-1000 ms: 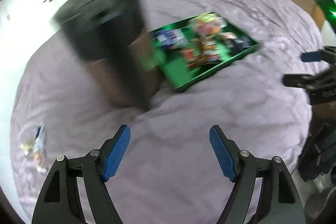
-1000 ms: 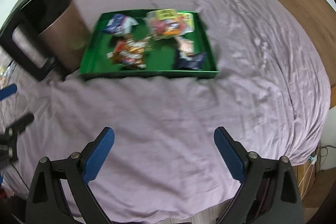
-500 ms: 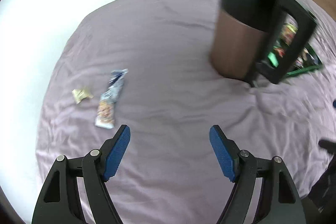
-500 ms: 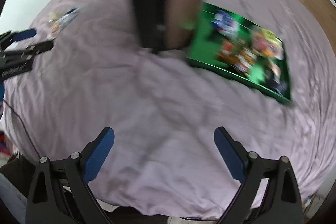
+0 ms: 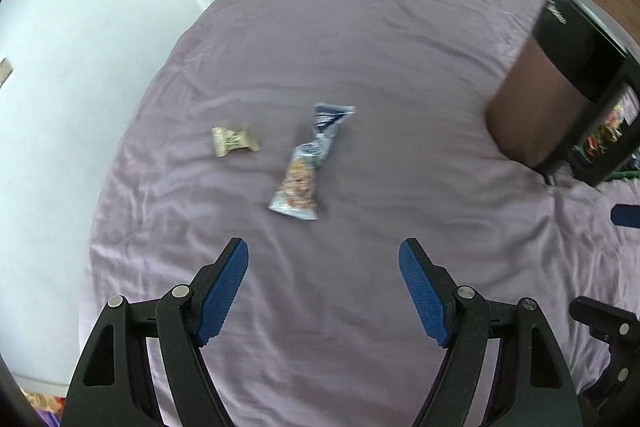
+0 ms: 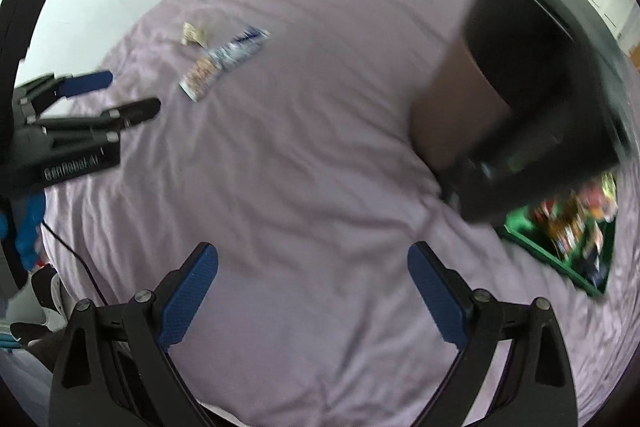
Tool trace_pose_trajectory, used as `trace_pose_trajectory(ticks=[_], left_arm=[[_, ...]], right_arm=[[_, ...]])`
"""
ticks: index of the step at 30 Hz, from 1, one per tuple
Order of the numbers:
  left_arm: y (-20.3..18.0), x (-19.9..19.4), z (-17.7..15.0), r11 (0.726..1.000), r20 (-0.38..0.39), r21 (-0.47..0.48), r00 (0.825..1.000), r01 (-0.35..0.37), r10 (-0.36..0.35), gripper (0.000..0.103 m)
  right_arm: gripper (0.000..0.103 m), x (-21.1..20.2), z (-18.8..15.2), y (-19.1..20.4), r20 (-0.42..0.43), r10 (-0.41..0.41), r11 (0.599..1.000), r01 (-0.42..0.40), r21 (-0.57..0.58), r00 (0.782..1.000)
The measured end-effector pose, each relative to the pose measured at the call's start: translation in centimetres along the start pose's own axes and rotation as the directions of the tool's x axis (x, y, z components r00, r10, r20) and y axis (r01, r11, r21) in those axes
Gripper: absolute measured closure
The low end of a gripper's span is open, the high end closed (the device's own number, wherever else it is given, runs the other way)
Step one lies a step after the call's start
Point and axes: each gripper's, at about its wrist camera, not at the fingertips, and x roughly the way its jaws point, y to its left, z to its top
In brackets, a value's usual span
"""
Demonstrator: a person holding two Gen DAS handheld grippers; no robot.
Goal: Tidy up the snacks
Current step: 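Move both open tools back toward the remaining snacks on the bed, then grasp the beige candy with the left tool while the right tool grasps the white-blue Baiyth bar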
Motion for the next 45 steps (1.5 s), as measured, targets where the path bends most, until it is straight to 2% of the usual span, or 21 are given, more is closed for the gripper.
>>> trace_pose_trajectory(ticks=[11,18,23,26,32,38,45], left_arm=[[6.2,2.3,0.4,0.995,-0.012,-0.077,0.998,-0.060,0.059,0.030],[8.7,4.2,0.8,0.990,-0.034,-0.112,0.996,-0.082,0.079,0.030],[12.1,5.9,1.0,0.976,-0.062,-0.193,0.994,-0.105,0.095,0.030],[13.8,7.1,1.8,0.975,-0.051,-0.198,0.994,-0.103,0.095,0.030],[16.0,10.3,5.2,0.978,-0.043,-0.208,0.999,-0.020,0.011,0.030],[15.4,13.8,7.9,0.963,-0.070,-0.262,0.993,0.069,-0.090,0.030],[13.9,16.7,9.3,0.964,-0.109,-0.253,0.987,0.086,-0.116,0.030]], right_arm=[[0.000,3.2,7.0,5.7,0.036,0.072,0.997,-0.070,-0.044,0.997],[0.000,5.0,9.9,7.7,0.048,0.096,0.994,-0.093,-0.057,0.994],[0.000,6.8,11.9,9.0,0.051,0.111,0.993,-0.109,-0.040,0.992],[0.000,8.3,12.9,9.7,0.048,0.114,0.993,-0.113,-0.027,0.992],[0.000,11.4,14.3,9.9,0.022,0.120,0.992,-0.121,0.044,0.993],[0.000,13.4,14.7,9.4,0.000,0.125,0.990,-0.125,0.068,0.992],[0.000,14.7,15.6,8.5,0.000,0.147,0.985,-0.146,0.091,0.989]])
